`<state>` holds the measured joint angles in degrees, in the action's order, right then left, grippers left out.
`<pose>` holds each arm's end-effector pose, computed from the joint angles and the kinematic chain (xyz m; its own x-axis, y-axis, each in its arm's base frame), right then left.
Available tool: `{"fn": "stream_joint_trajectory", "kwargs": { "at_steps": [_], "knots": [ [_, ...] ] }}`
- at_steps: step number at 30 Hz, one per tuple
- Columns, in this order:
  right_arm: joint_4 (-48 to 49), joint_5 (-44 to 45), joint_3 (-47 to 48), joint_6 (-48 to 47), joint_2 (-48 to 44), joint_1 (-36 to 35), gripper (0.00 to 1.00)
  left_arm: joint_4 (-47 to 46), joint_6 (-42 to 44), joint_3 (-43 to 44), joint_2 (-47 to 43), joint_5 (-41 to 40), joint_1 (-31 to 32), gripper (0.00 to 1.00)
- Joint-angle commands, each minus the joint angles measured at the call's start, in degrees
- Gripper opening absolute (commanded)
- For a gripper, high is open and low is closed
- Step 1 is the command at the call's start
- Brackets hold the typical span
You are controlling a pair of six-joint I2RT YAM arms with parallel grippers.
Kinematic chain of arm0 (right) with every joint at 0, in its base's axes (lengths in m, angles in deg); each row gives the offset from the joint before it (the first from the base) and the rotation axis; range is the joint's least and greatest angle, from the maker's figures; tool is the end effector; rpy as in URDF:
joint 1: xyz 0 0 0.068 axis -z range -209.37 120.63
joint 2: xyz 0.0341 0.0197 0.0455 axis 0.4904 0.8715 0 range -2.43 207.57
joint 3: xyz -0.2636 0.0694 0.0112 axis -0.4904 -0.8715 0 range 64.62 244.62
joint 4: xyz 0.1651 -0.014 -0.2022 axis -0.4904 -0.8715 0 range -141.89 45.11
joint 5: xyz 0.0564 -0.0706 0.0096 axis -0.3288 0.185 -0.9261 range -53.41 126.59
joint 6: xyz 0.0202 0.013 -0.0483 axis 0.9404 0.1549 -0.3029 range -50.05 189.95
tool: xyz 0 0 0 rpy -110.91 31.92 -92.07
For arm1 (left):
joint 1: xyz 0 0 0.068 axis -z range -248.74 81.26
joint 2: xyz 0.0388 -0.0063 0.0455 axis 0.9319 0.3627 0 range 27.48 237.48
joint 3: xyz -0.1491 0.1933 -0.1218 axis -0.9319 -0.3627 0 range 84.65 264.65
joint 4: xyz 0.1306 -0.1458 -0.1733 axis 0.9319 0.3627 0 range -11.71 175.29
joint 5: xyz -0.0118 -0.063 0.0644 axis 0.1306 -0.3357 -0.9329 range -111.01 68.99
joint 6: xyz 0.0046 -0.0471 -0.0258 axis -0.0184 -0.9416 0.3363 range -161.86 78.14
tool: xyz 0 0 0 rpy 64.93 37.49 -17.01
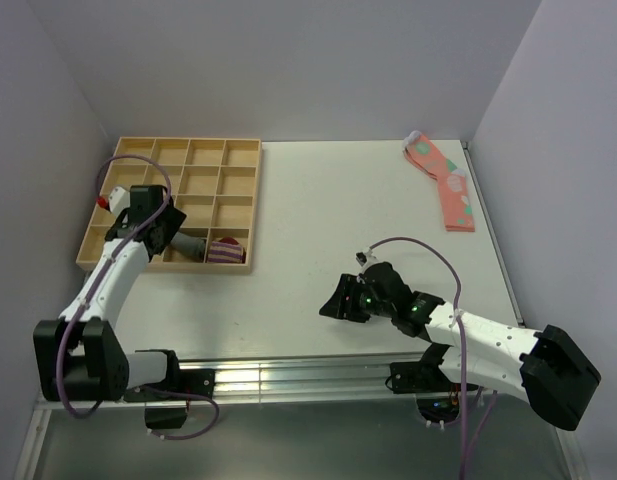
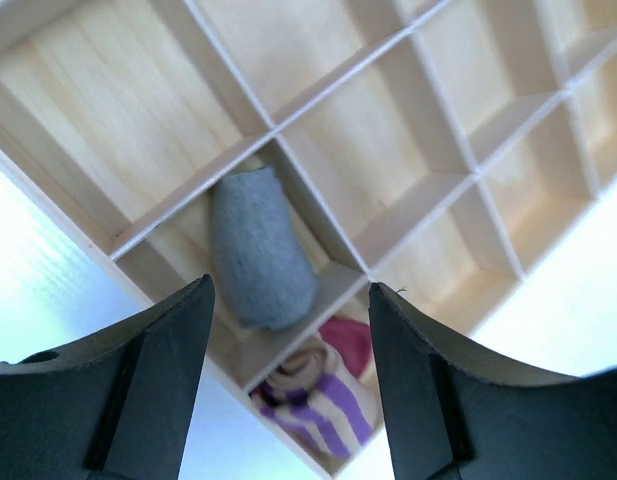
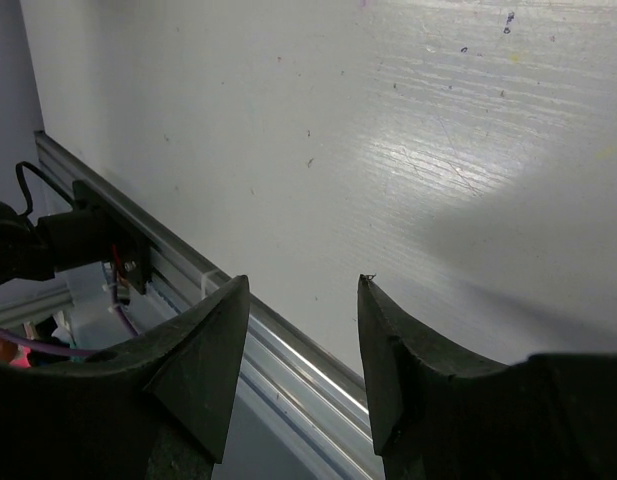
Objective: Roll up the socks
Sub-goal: Place the sock in the storage box, then reset both arms
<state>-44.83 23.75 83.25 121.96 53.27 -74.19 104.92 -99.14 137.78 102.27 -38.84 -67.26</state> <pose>0.1290 0.1393 0.1663 -0.9037 0.1851 -0.3860 -0.1640 0.6831 0.7117 0.2725 0.0039 0.2531 -0.2528 -0.7948 -0.5518 -0.7247 0.5334 -0.4363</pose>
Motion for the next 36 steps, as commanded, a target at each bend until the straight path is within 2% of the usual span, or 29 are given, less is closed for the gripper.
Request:
{"fn": "stream_joint_trajectory", "kwargs": {
  "at_steps": [1, 8, 11, 16, 17, 18, 19, 20, 23, 28, 36],
  "knots": [
    [0.38, 1.41, 3.16, -0.77, -1.12, 0.34, 0.55, 1.49, 3.39, 1.37, -6.74, 0.86, 0.72, 0.69],
    [-6.20, 4.31, 7.82, -2.79, -2.00, 0.34, 0.56, -1.14, 9.54, -2.85, -21.59, 10.60, 5.55, 0.68],
    [-8.93, 6.51, 9.75, -3.49, -3.31, 0.34, 0.57, -1.06, 11.83, -3.64, -25.72, 13.86, 9.24, 0.68],
    [-14.37, 10.20, 13.79, -4.81, -5.78, 0.34, 0.64, -5.62, 14.56, -8.73, -35.99, 20.45, 19.08, 0.69],
    [-14.82, 10.55, 14.15, -5.07, -7.00, 0.34, 0.77, -6.24, 16.13, -9.43, -37.15, 22.55, 20.31, 0.70],
    [-15.86, 11.08, 14.85, -5.16, -7.71, 0.34, 0.97, -7.20, 16.84, -10.66, -38.12, 24.92, 21.97, 0.70],
    [-16.40, 12.30, 15.20, -5.25, -9.28, 0.34, 0.99, -7.21, 17.02, -11.19, -39.26, 26.42, 22.43, 0.70],
    [-16.66, 12.75, 15.38, -5.34, -10.08, 0.26, 1.00, -7.73, 17.46, -12.85, -39.97, 30.09, 22.95, 0.70],
    [-18.51, 15.21, 16.08, -5.08, -13.24, 0.34, 1.00, -7.74, 18.60, -15.14, -43.48, 31.71, 25.67, 0.75],
    [-21.32, 17.85, 16.08, -5.42, -19.74, 0.26, 1.00, -9.14, 19.22, -17.18, -49.55, 36.54, 27.70, 0.76],
    [-27.73, 21.19, 16.52, -6.13, -27.13, 0.34, 1.00, -9.85, 19.57, -17.70, -48.07, 38.04, 29.37, 0.76]
  ]
}}
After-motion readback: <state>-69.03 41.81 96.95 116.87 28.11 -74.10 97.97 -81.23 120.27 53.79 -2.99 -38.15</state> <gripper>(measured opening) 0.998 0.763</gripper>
